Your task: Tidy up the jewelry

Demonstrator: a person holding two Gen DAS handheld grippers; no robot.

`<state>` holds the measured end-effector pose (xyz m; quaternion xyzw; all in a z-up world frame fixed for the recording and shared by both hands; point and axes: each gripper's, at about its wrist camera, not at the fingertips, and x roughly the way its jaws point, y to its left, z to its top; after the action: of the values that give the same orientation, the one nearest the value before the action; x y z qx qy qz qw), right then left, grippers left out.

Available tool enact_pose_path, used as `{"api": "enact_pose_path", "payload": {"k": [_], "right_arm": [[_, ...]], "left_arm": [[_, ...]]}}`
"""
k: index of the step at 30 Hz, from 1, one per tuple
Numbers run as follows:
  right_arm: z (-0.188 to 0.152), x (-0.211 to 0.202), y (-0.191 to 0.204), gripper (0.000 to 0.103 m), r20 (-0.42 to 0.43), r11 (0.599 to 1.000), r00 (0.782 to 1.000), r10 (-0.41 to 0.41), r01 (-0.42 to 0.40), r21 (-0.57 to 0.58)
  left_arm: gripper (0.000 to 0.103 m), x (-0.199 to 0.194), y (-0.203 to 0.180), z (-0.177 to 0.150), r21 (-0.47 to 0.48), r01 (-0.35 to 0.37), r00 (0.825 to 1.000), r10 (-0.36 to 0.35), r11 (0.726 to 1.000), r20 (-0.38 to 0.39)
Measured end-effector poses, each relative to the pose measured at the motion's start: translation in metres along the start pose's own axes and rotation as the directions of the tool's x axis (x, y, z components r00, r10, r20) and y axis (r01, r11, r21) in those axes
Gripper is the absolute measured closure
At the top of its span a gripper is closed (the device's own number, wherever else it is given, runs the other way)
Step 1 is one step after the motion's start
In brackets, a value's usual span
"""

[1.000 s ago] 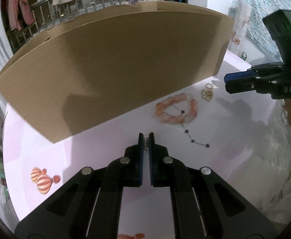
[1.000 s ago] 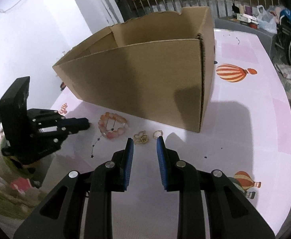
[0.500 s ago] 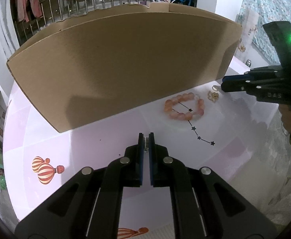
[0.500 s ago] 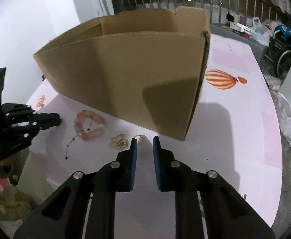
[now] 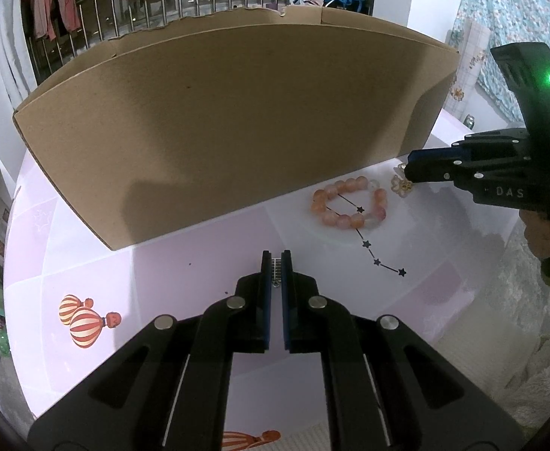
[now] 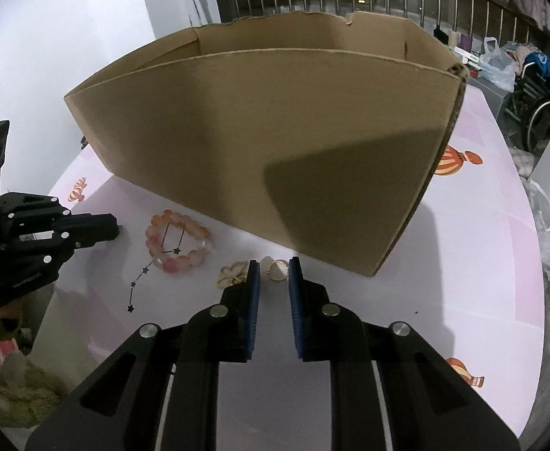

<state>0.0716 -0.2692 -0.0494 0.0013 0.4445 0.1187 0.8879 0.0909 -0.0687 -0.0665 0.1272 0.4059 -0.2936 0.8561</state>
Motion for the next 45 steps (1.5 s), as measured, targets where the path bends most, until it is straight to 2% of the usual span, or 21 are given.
{"api": "enact_pose_path", "payload": {"k": [6,17,24,25,38,41,43,45], "right_arm": [[0.000,0.000,0.002,0.087,0.001,1.000,1.000,-0.011,0.011,-0.009],[0.003,0.009,0.016,0.089,0.001,0.997,0.997,-0.082,0.082,-0.010],[0.002,0.006,0.012,0.093,0.003,0.998,0.998,-0.065,0.065,0.020],[0.002,0.005,0.011,0.099,0.003,0.998,0.998,-0.057,0.057,0.028],[0.001,-0.003,0.006,0.099,-0.035,0.998,0.999,-0.012,0.014,0.061],[0.001,-0.005,0.007,0.097,-0.036,0.997,0.999,-0.030,0.032,0.073],[0.003,-0.004,0.007,0.088,-0.035,0.996,0.999,-0.030,0.032,0.081],[0.007,-0.002,0.008,0.086,-0.031,0.995,0.999,-0.041,0.043,0.087]], "left_arm": [[0.099,0.000,0.000,0.000,-0.001,-0.001,1.000,0.001,1.000,0.000],[0.099,0.000,0.000,-0.001,-0.003,-0.003,1.000,0.003,1.000,0.001],[0.099,0.001,0.000,0.000,-0.002,-0.003,1.000,0.003,1.000,0.001],[0.099,0.001,0.000,0.000,-0.002,-0.003,1.000,0.003,1.000,0.001],[0.099,0.001,0.000,0.000,-0.003,-0.004,1.000,0.004,1.000,0.003],[0.099,0.001,0.002,0.000,-0.005,-0.003,1.000,0.003,1.000,0.003],[0.099,0.001,0.002,0.001,-0.005,-0.003,1.000,0.003,1.000,0.002],[0.099,0.001,0.003,0.001,-0.007,-0.002,1.000,0.002,1.000,0.002]]}}
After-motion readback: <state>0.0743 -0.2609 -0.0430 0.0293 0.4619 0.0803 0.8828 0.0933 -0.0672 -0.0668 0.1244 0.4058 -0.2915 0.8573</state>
